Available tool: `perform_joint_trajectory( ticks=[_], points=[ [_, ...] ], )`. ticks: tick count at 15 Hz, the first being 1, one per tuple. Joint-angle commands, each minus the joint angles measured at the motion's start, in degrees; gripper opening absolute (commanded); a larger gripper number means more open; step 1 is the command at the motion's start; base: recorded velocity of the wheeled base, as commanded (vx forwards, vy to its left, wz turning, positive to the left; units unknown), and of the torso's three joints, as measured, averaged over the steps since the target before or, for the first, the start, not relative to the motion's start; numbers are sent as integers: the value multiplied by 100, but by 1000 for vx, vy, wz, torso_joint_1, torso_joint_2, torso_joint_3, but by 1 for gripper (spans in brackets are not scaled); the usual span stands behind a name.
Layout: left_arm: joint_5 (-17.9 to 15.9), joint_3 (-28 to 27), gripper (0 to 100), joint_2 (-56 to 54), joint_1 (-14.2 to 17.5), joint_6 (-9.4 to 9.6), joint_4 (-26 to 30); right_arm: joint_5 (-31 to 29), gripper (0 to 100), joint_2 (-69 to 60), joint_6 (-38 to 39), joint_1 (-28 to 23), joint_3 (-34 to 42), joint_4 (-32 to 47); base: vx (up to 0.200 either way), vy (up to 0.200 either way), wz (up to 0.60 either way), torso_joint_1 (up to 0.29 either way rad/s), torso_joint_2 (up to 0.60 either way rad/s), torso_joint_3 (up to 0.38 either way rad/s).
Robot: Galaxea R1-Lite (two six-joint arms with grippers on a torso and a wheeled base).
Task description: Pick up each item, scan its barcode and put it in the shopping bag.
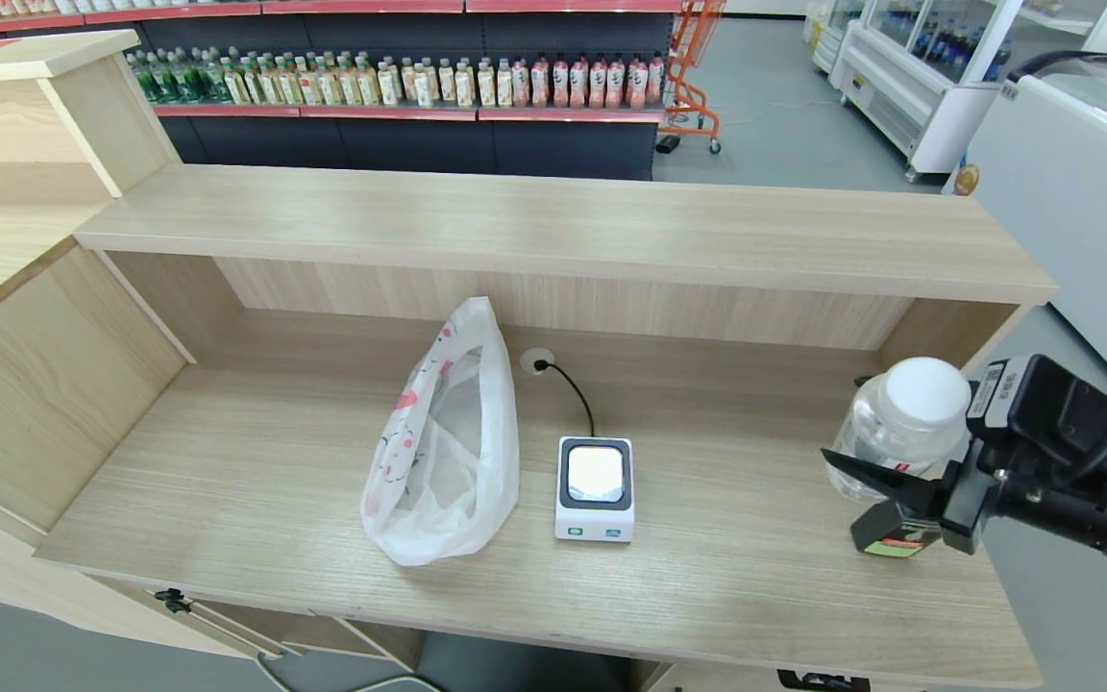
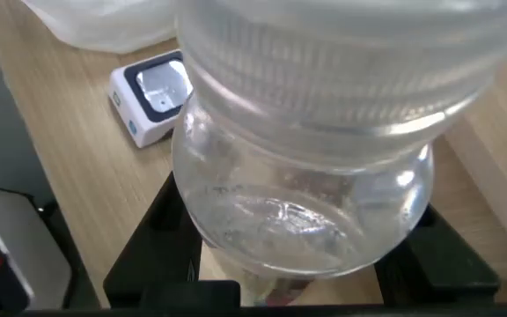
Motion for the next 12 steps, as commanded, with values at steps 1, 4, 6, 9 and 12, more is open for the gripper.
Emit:
perform_joint_trajectory(
  ticks=[1, 4, 6, 9, 12],
  points=[
    [-2, 0, 100, 6, 4, 0, -2, -30, 0, 161, -301, 3, -60, -55, 0, 0, 0, 0, 0, 0],
    [-2, 0, 100, 6, 4, 0, -2, -3, 0, 267, -925, 118, -245, -55, 0, 0, 0, 0, 0, 0],
    [-2, 0, 100, 6, 4, 0, -2, -12, 0, 328, -1092, 276, -385, -47, 0, 0, 0, 0, 0, 0],
    [-2, 0, 100, -2, 4, 0, -2, -3, 0, 495, -1374, 592, -412, -64, 0, 0, 0, 0, 0, 0],
    [-2, 0, 100, -2, 4, -9, -2, -3, 0, 794, -1470, 786, -570, -240, 0, 0, 0, 0, 0, 0]
  ],
)
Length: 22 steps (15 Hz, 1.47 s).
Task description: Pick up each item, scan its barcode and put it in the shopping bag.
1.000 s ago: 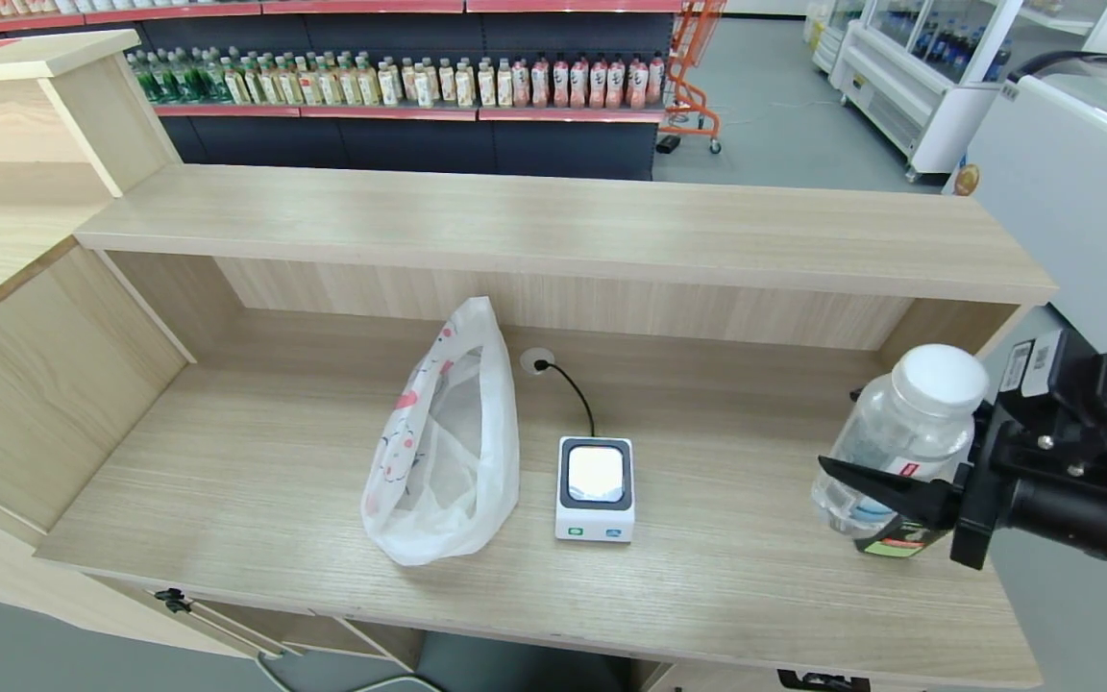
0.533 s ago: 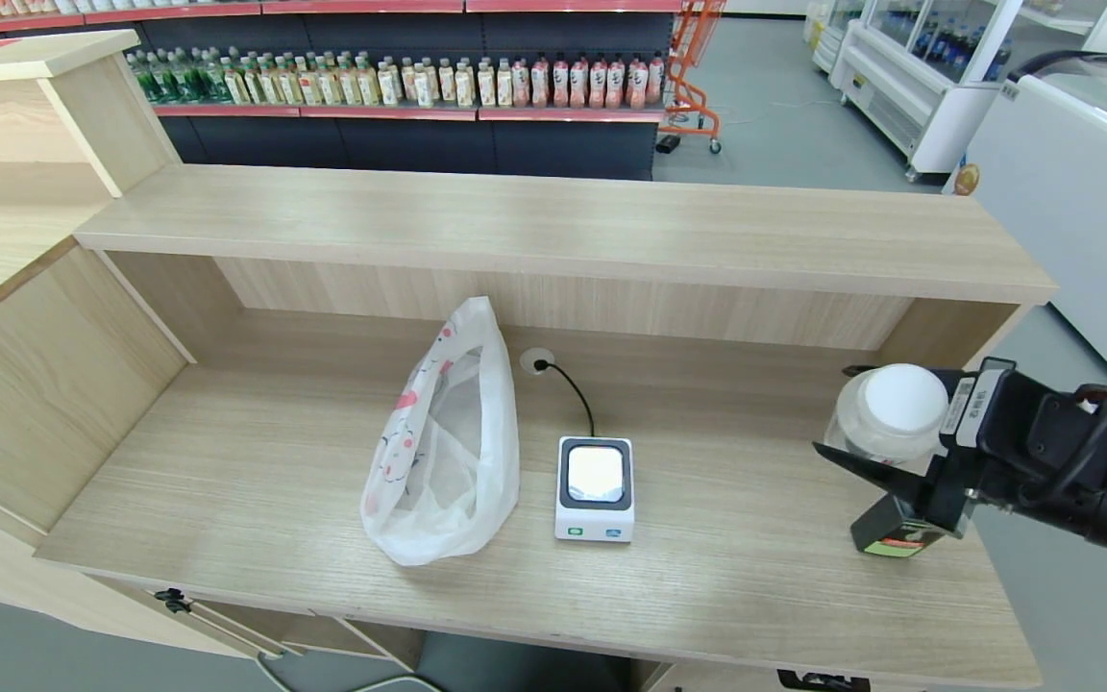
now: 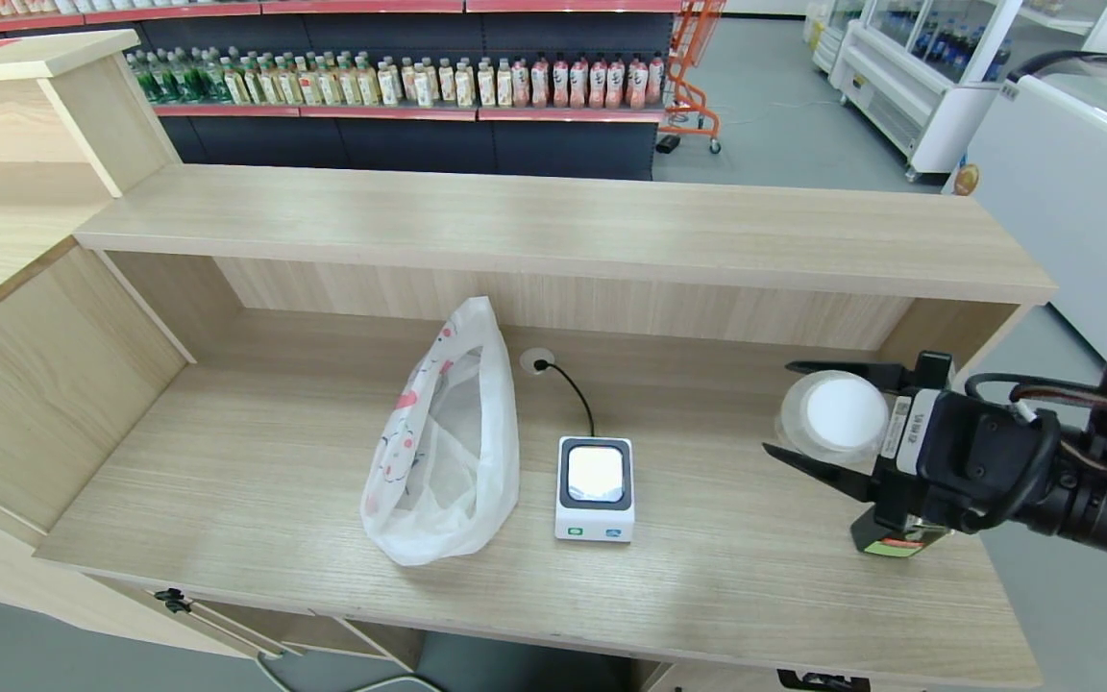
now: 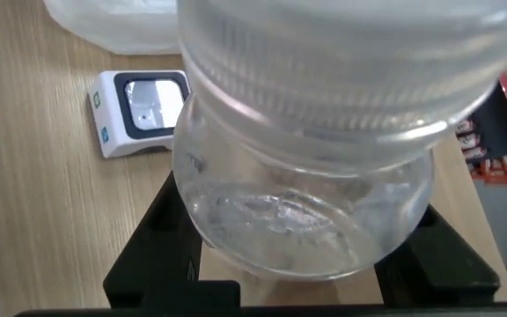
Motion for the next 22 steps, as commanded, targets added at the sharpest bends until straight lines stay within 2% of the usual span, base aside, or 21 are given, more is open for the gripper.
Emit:
perform_joint_trajectory(
  ticks=[1, 5, 9, 13, 16, 19, 22],
  points=[
    [0, 0, 100, 0, 3, -6, -2, 1, 0, 370, -25, 88, -249, -104, 0, 0, 0, 0, 0, 0],
    [0, 0, 100, 9, -6, -15, -2, 19, 0, 766, -25, 185, -820, -112, 0, 150, 0, -1, 1, 2],
    [0, 0, 100, 9, 3, -15, -2, 19, 0, 1012, -42, 273, -768, -121, 0, 200, 0, 4, 6, 2],
    [0, 0, 100, 9, 3, -6, -2, 37, 0, 1451, -420, 290, -724, -332, 0, 200, 0, 1, -1, 2],
    [0, 0, 100, 0, 3, 2, -2, 1, 0, 1706, -868, 229, -627, -736, 0, 0, 0, 0, 0, 0],
    [0, 0, 100, 0, 3, 2, -2, -42, 0, 1838, -1290, 167, -521, -789, 0, 0, 0, 0, 0, 0],
    [0, 0, 100, 0, 3, -6, -2, -104, 0, 1970, -1396, 88, -425, -956, 0, 0, 0, 0, 0, 0]
  ],
)
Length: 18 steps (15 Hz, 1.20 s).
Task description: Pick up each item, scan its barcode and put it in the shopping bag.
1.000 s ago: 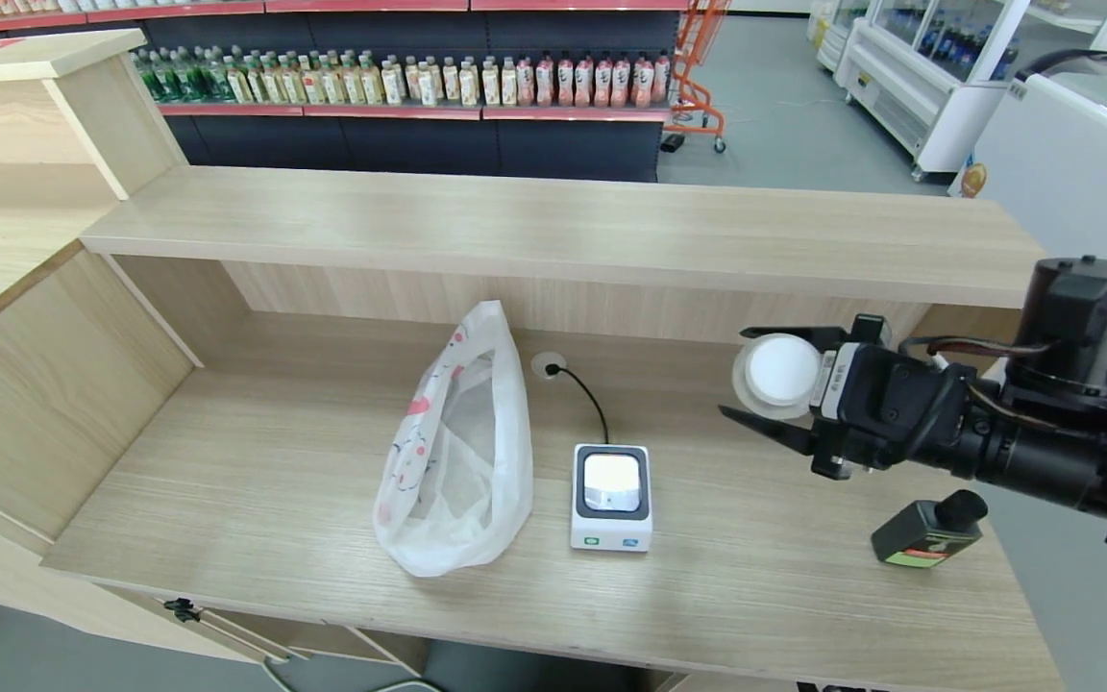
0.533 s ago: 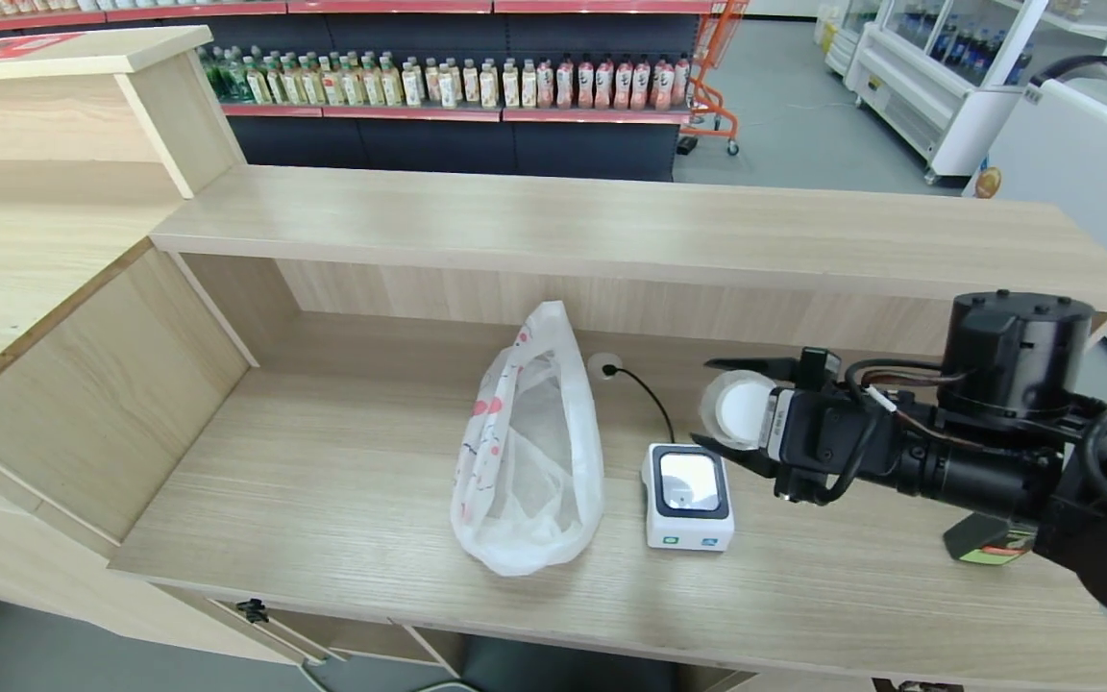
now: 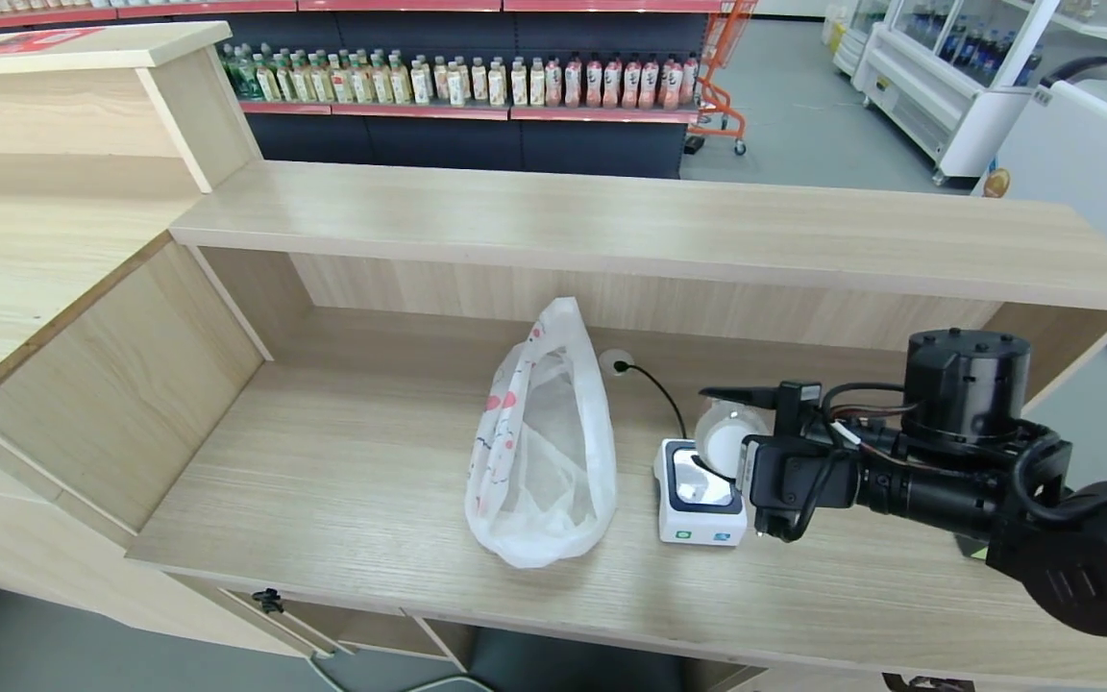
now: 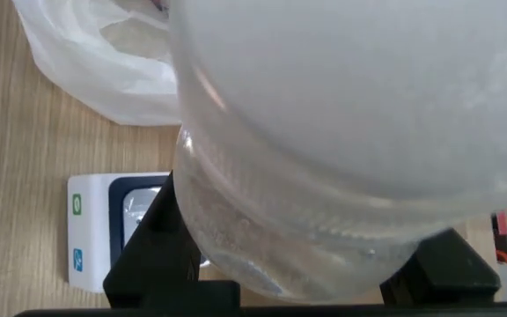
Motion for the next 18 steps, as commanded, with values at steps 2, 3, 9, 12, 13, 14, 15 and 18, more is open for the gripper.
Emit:
perform_joint_trajectory(
  ticks=[2, 3, 9, 12, 13, 14, 15, 18],
  points=[
    [0, 0, 100, -2, 3, -4, -2, -10, 0, 158, -63, -14, 113, -105, 0, 0, 0, 0, 0, 0],
    [0, 0, 100, -2, 3, -4, -2, -10, 0, 185, -142, -23, 209, -167, 0, 0, 0, 0, 0, 0],
    [0, 0, 100, -2, 3, 5, -2, -2, 0, 607, -150, -58, 543, -914, 0, 0, 0, 0, 0, 0],
    [0, 0, 100, -2, 3, -4, -2, -2, 0, 756, -159, -84, 570, -967, 0, 0, 0, 0, 0, 0],
    [0, 0, 100, -2, 3, -4, -2, 7, 0, 809, -168, -93, 570, -984, 0, 0, 0, 0, 0, 0],
    [0, 0, 100, -2, -6, -4, -2, 7, 0, 923, -168, -93, 570, -1081, 0, 0, 0, 0, 0, 0],
    [0, 0, 100, -2, 3, 5, -2, 25, 0, 1046, -159, -93, 552, -1274, 0, 0, 0, 0, 0, 0],
    [0, 0, 100, -2, -6, -4, -2, 42, 0, 1380, -124, -93, 526, -1775, 0, 0, 0, 0, 0, 0]
  ],
)
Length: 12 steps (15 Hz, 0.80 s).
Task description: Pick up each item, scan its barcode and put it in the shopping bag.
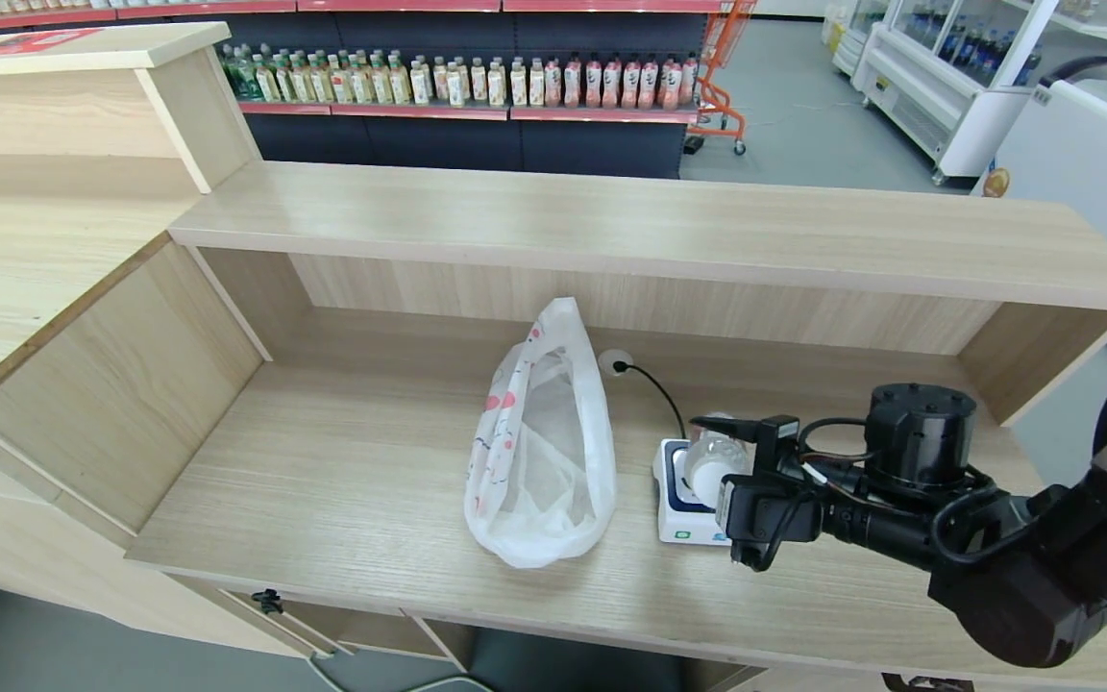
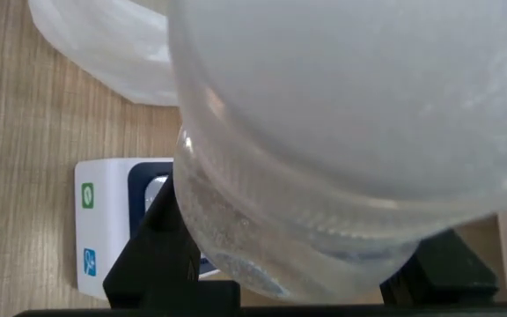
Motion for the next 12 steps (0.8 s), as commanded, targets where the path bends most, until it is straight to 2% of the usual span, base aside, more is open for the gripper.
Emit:
perform_joint_trajectory(
  ticks=[1, 12],
  points=[
    [0, 0, 100, 6, 3, -1, -2, 6, 0, 274, 3, 3, 5, -24, 0, 0, 0, 0, 0, 0],
    [0, 0, 100, -2, 3, -1, -2, 15, 0, 740, 12, 29, -311, -217, 0, 0, 0, 0, 0, 0]
  ],
)
